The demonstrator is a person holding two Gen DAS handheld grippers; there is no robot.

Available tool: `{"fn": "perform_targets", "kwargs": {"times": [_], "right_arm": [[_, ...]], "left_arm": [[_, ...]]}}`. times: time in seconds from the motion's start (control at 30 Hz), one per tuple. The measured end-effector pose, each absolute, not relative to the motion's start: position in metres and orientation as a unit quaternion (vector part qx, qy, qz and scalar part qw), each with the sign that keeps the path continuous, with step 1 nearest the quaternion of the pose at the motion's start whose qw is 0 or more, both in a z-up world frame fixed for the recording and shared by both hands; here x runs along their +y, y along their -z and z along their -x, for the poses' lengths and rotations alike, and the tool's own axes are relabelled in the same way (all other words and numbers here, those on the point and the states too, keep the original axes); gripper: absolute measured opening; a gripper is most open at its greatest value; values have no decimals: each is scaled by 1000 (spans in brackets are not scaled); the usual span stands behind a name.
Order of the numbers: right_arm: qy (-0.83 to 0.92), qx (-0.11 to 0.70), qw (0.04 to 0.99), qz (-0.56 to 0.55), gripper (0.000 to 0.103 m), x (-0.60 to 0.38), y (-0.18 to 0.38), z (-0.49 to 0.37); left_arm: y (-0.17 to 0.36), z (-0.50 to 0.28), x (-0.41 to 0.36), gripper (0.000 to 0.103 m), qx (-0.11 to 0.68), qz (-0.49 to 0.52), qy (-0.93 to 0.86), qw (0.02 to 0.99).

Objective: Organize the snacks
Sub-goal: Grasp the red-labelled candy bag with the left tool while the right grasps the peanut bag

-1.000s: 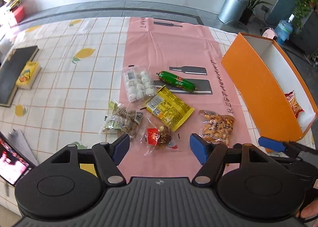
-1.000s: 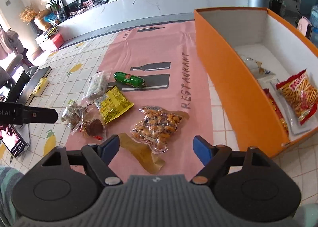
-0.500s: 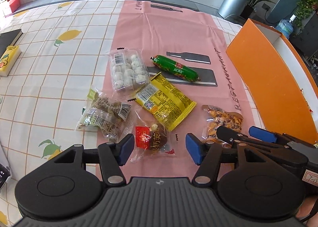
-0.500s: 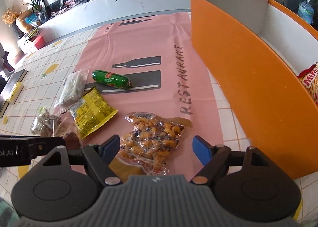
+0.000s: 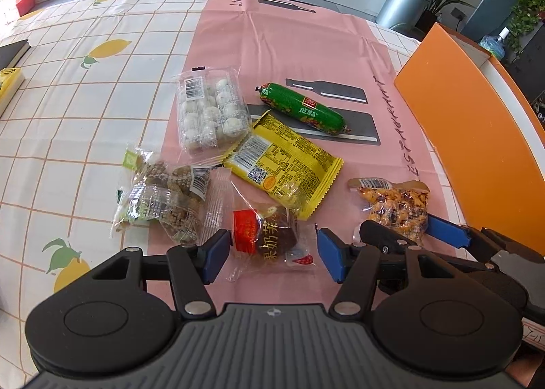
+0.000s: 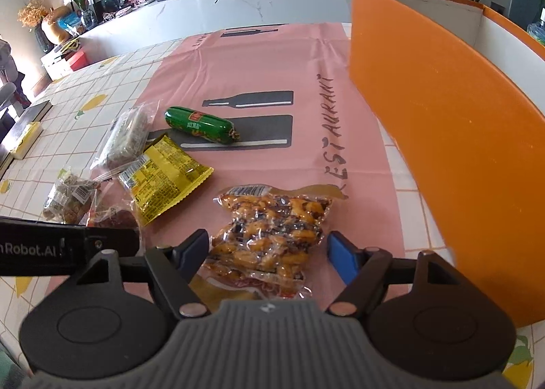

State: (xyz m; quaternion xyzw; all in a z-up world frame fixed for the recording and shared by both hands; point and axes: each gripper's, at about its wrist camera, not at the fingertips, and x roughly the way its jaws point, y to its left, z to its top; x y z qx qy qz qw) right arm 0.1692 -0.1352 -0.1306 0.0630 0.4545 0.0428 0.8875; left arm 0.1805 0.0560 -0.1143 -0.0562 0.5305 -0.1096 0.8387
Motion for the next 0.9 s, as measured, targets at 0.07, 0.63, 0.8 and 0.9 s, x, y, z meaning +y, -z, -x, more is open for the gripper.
{"fn": "perform_targets", "kwargs": {"times": [0.07,0.63,0.8,0.9], "right_arm": [[-45,454,887,-65,72,-137,131,-169],[-58,451,888,-71,70,-141,130,-164],[-61,448,892,-19,74,-125,132,-165],[-63,451,890,-2,80,-119,135,-168]], "left_arm": [[115,-181,55,70,527,57,110,841],[123,-180,55,49,522,57,108,844],[120,-178,61,47,527,64,107,841],[117,-176,63,47,525,67,109,842]]}}
